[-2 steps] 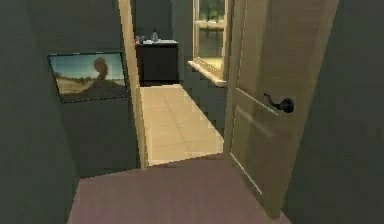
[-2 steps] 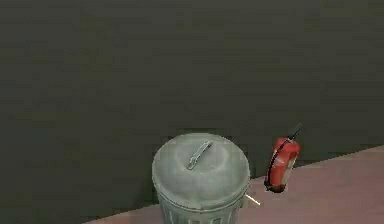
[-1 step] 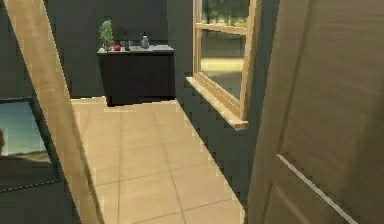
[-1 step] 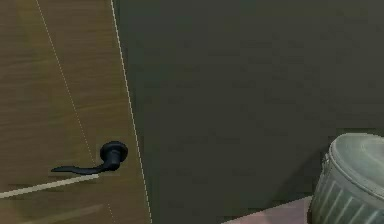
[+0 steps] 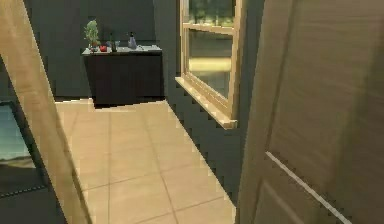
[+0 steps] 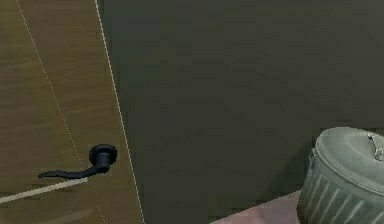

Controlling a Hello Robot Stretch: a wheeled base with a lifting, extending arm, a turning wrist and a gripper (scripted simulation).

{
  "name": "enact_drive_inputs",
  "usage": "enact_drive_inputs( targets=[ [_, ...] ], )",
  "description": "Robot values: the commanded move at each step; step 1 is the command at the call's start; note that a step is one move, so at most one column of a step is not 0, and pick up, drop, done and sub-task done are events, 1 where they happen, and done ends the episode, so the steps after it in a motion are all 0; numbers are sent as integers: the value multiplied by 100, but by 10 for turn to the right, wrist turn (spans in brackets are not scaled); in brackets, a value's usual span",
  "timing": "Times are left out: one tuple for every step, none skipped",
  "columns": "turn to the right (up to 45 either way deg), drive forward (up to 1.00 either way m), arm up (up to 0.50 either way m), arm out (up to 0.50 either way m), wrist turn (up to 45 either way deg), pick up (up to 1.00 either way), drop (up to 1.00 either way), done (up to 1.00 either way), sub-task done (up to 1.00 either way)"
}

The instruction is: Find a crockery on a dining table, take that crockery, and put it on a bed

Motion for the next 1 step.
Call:
enact_drive_inputs(
  targets=[
    [0,75,0,0,0,0,0,0,0]
  ],
)
